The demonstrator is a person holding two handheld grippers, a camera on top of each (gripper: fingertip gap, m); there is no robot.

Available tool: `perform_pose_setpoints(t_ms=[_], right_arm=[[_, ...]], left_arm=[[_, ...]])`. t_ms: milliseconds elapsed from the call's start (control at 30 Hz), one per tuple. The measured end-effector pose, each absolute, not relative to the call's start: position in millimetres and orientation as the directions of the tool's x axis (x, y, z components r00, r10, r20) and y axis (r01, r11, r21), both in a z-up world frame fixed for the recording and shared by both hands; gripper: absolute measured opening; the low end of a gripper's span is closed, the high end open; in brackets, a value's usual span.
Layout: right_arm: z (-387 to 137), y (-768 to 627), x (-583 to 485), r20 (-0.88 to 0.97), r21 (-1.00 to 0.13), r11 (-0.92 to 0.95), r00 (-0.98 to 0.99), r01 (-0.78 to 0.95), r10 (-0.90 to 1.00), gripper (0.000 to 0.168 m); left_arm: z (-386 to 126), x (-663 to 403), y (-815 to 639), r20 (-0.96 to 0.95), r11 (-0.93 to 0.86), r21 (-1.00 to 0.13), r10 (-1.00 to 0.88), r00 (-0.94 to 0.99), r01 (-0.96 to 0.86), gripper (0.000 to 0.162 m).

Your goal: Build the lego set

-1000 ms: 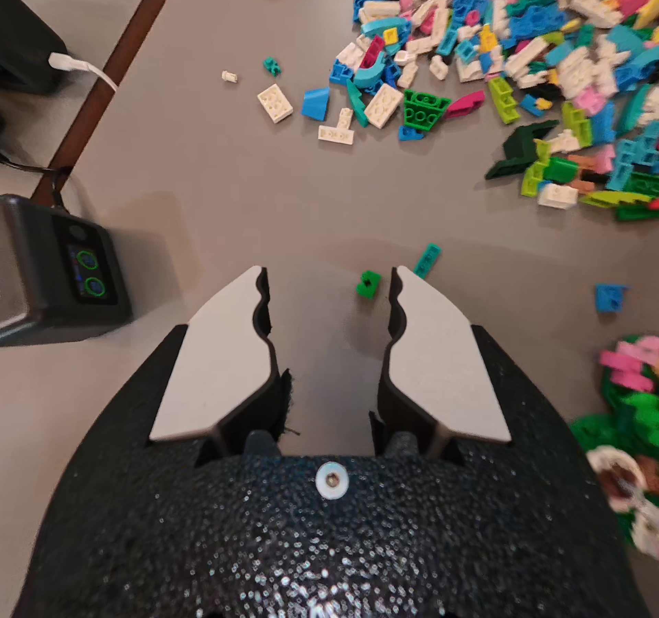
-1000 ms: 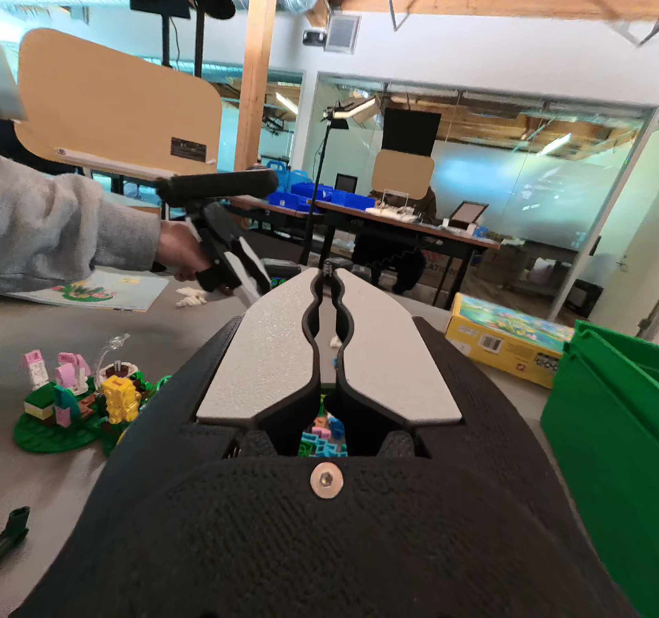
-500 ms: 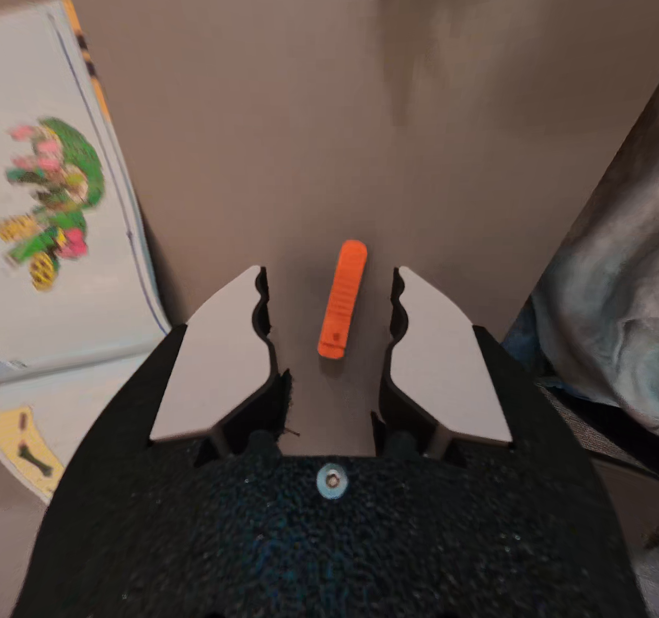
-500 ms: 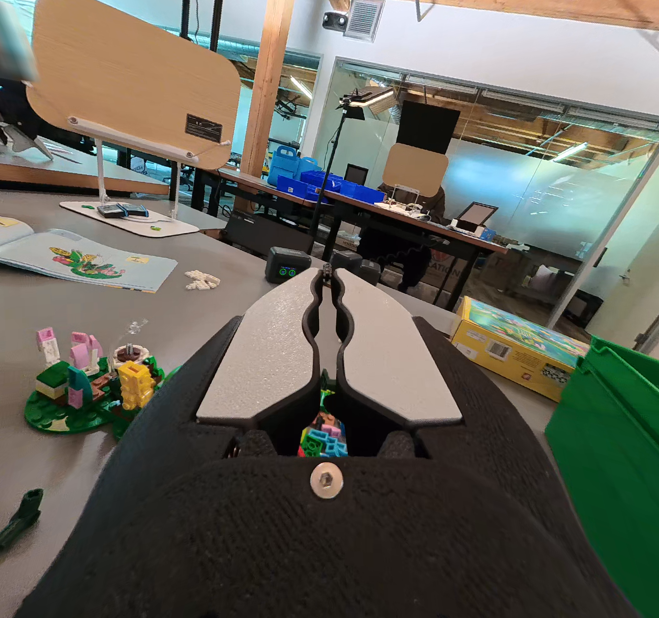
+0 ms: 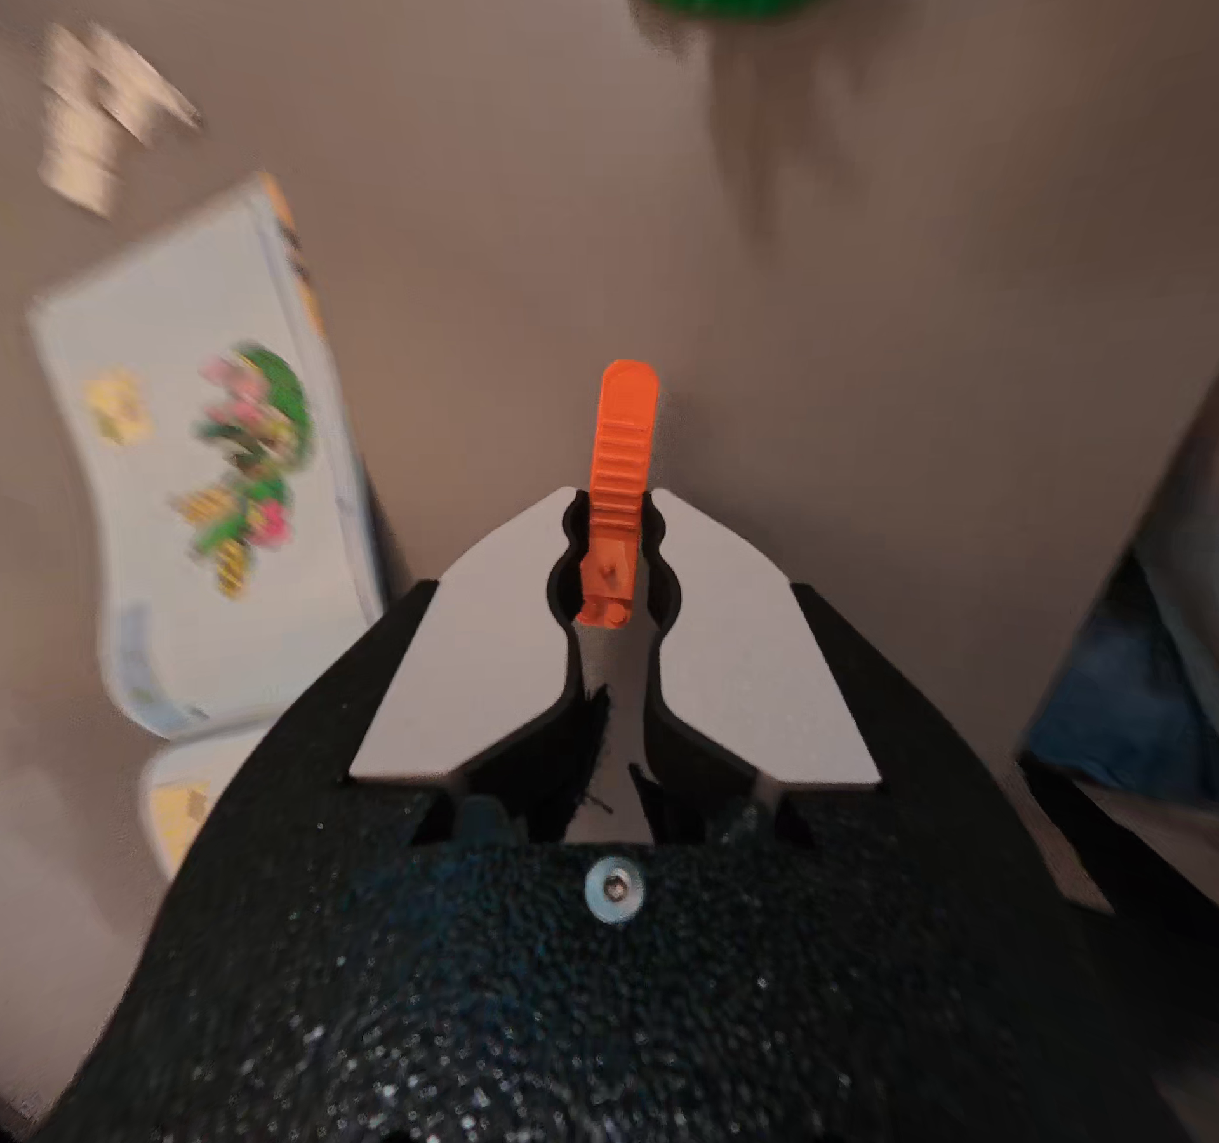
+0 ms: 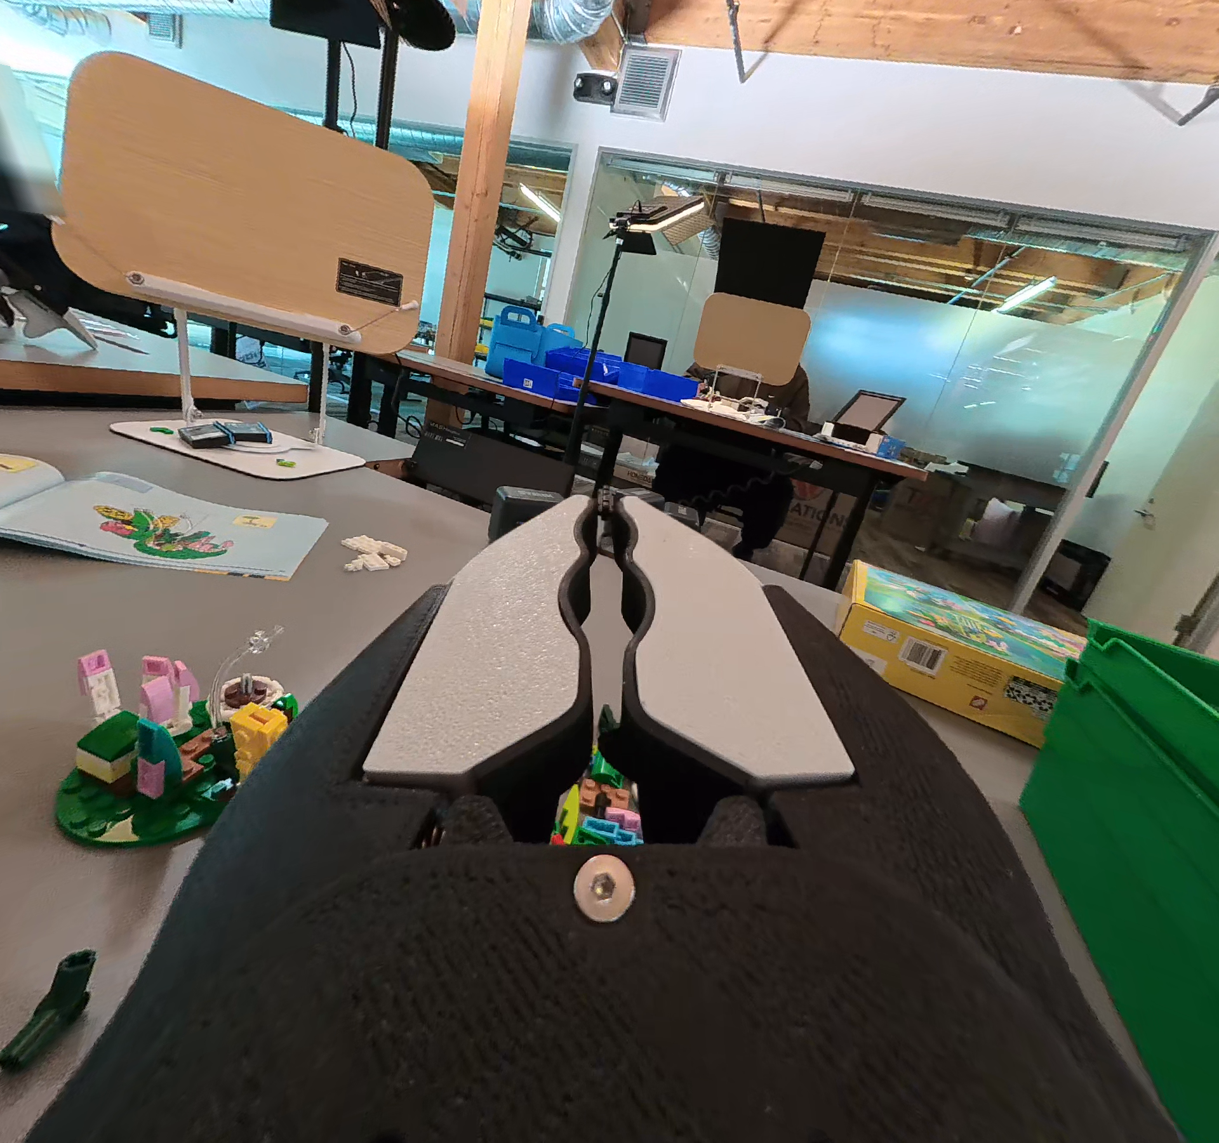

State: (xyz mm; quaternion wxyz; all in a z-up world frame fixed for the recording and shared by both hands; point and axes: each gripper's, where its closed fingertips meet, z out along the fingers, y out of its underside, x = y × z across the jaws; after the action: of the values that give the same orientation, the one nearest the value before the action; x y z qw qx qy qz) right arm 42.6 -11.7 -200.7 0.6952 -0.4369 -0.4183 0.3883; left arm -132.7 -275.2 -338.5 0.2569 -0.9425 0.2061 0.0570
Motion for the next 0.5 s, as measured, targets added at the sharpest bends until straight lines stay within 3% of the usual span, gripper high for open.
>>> perform_pose_setpoints(t_ms=[33,133,267,500], right_arm=[[-200.7,-11.3,42.8,0.245,-0.931,0.321,0.355,-0.172,0.902,0.002],[-203.7,-10.2,41.4,0.273,-0.928,0.344,0.37,-0.141,0.888,0.003],[-213.2,-5.8,37.3,0.345,-0.917,0.395,0.397,-0.05,0.85,0.003],[-226.5,-5.9,31.2,0.389,-0.913,0.408,0.362,0.026,0.847,0.003]], left_arm=[[-327.1,-135.0,-255.9,-0.246,-0.751,-0.502,-0.353,0.903,-0.43,0.015],[-298.2,-143.6,-186.5,-0.317,-0.666,-0.602,-0.307,0.897,-0.44,0.015],[-303.2,-159.4,-89.4,-0.294,-0.69,-0.61,-0.259,0.92,-0.389,0.015],[-341.0,-178.5,39.8,-0.258,-0.772,-0.478,-0.334,0.907,-0.42,0.015]])
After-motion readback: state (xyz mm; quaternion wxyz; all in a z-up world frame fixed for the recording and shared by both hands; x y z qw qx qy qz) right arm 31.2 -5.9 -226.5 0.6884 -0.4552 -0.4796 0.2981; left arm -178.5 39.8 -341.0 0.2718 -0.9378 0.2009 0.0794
